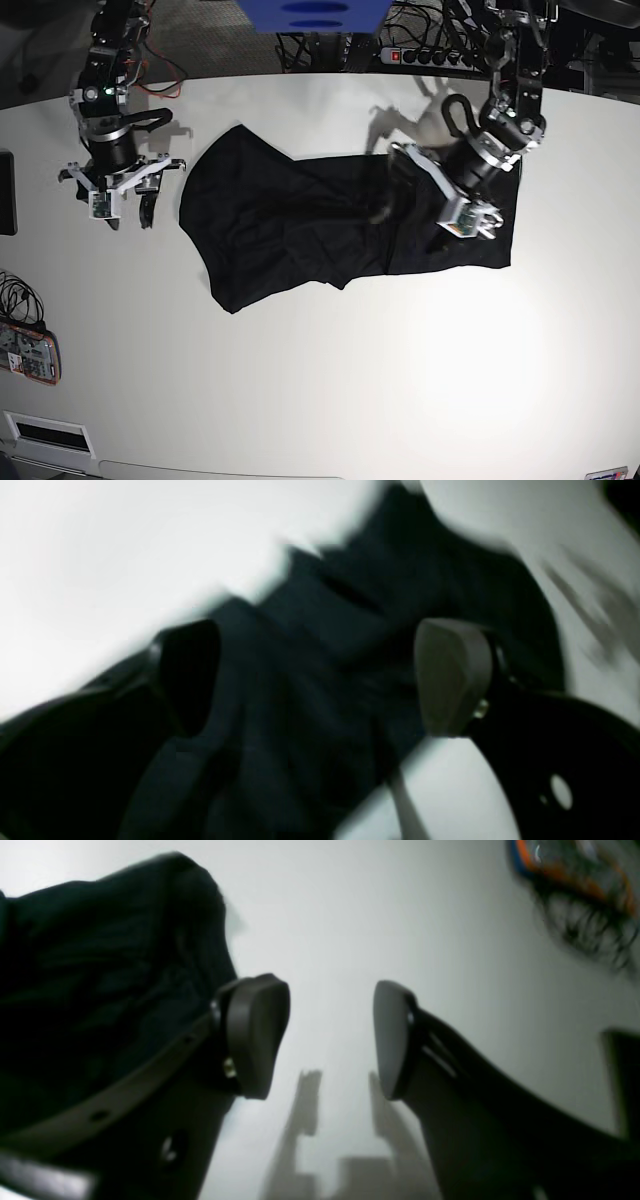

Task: Fold the T-shirt properly
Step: 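Carry the strip end with the left gripper toward the right gripper, then release the left gripper and grasp the strip end with the right gripper, then fold the strip end with the right gripper over onto the shirt, then press and drag the folded bundle with the right gripper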

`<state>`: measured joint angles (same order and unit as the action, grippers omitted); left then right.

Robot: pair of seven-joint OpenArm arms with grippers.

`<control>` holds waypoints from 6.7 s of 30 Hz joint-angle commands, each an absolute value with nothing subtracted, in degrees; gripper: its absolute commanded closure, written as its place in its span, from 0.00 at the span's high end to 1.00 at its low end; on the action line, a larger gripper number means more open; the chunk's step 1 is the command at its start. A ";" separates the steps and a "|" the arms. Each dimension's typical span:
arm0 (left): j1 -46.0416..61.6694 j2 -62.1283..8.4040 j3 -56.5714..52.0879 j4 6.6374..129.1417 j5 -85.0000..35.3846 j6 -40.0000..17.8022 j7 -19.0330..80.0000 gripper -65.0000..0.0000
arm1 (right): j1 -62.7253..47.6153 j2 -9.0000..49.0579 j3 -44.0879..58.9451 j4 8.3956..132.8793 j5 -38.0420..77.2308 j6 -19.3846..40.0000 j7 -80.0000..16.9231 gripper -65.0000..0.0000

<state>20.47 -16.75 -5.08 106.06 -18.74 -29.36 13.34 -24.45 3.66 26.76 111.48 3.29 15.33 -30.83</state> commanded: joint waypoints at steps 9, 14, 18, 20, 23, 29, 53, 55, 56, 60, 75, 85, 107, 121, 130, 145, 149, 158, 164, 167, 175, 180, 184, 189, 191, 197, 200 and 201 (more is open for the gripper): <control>26.07 -17.27 -18.77 107.21 -19.47 -29.76 2.42 0.89 | -15.43 5.41 26.95 111.96 17.45 15.87 -46.73 0.52; 30.46 -17.27 -25.19 107.56 -19.47 -29.76 -2.24 0.89 | -12.53 5.76 26.95 108.00 17.54 15.87 -50.59 0.52; 34.15 -17.27 -29.32 107.56 -19.47 -29.76 -6.81 0.89 | -8.92 5.76 26.95 102.81 17.54 15.87 -53.67 0.51; 35.82 -17.27 -30.73 107.56 -19.47 -29.76 -9.45 0.89 | -8.66 5.76 26.95 99.56 17.63 15.96 -53.67 0.51; 38.64 -17.27 -33.01 107.56 -19.47 -29.76 -13.49 0.89 | -8.57 5.76 26.86 97.36 17.71 19.12 -53.58 0.51; 39.52 -17.01 -35.91 107.47 -19.38 -29.76 -16.31 0.89 | -8.66 5.76 26.68 97.01 17.71 22.20 -53.58 0.51; 41.19 -17.27 -35.56 107.21 -19.38 -29.93 -16.57 0.89 | -8.48 5.76 26.68 90.33 17.80 22.20 -53.58 0.85; 41.19 -17.27 -35.56 107.21 -19.38 -29.93 -16.57 0.89 | -8.48 5.76 26.68 86.90 17.80 22.20 -53.49 0.85; 41.27 -17.27 -35.56 107.21 -19.38 -29.93 -16.57 0.89 | -8.48 5.76 26.68 85.49 17.80 22.20 -53.49 0.85; 41.45 -17.27 -35.65 107.21 -19.38 -29.93 -16.48 0.89 | -8.48 5.41 26.42 83.21 18.15 22.20 -53.58 0.85; 41.19 -17.36 -35.56 107.12 -19.30 -29.93 -16.04 0.89 | -7.16 1.45 13.58 80.92 26.68 21.93 -53.85 0.85; 41.45 -17.36 -35.65 107.12 -19.30 -30.02 -16.04 0.89 | -1.45 1.45 13.32 74.77 26.77 22.02 -53.67 0.75; 41.27 -17.27 -35.56 107.12 -19.30 -30.02 -16.04 0.89 | -1.54 4.44 13.32 76.18 25.71 22.02 -53.58 0.00; 41.19 -17.19 -35.56 107.12 -19.30 -30.02 -16.04 0.89 | 1.45 6.20 13.76 87.25 -4.53 22.02 -54.37 0.00; 41.19 -17.01 -35.47 107.12 -19.30 -30.02 -16.04 0.89 | 1.54 1.54 7.16 102.02 -20.97 22.02 -62.37 0.00; 41.19 -17.01 -35.56 107.12 -19.30 -30.02 -16.04 0.89 | -4.79 -8.31 -16.92 108.53 -48.84 21.85 -62.99 0.00; 41.19 -17.01 -35.47 107.12 -19.30 -30.02 -16.04 0.89 | -4.79 -8.40 -24.84 108.44 -48.57 16.48 -63.34 0.00; 41.19 -17.01 -35.47 107.12 -19.30 -30.02 -16.04 0.89 | -4.44 -8.40 -35.21 108.18 -43.74 -1.80 -63.08 0.00; 41.27 -17.01 -33.27 107.12 -19.30 -30.02 -16.31 0.89 | -4.35 -8.31 -35.91 98.95 -43.65 -10.59 -63.08 0.00; 41.45 -17.01 -33.01 107.12 -19.30 -30.02 -16.22 0.89 | -4.35 -8.13 -35.91 93.93 -42.15 -12.70 -62.99 0.00; 41.45 -17.01 -33.10 107.12 -19.30 -30.02 -16.31 0.89 | -4.35 -8.04 -37.32 92.70 -37.93 -20.53 -62.90 0.00; 41.45 -17.01 -33.10 107.12 -19.30 -30.02 -16.22 0.89 | -4.26 -8.04 -39.60 96.22 -37.58 -20.62 -62.90 0.00; 41.45 -17.01 -33.10 107.12 -19.30 -30.02 -16.13 0.89 | -4.26 -8.04 -39.69 100.70 -37.93 -20.62 -62.90 0.00; 41.27 -17.01 -33.10 107.12 -19.30 -30.02 -16.04 0.89 | -4.26 -8.04 -39.69 101.32 -37.67 -20.62 -62.90 0.00; 41.19 -17.01 -33.10 107.12 -19.30 -30.02 -16.04 0.89 | -4.09 -8.04 -39.69 101.23 -37.67 -20.62 -62.81 0.00; 41.19 -17.01 -33.10 107.21 -19.30 -30.02 -16.04 0.89 | 0.66 -8.84 -39.69 98.68 -37.93 -20.70 -62.99 0.00; 41.19 -17.01 -33.01 107.21 -19.30 -30.02 -16.04 0.89 | 3.74 -8.92 -41.01 96.31 -37.58 -21.58 -63.43 0.00; 41.19 -17.01 -33.01 107.21 -19.30 -30.02 -16.04 0.89 | 4.35 -8.92 -41.45 95.60 -37.58 -23.25 -63.43 0.00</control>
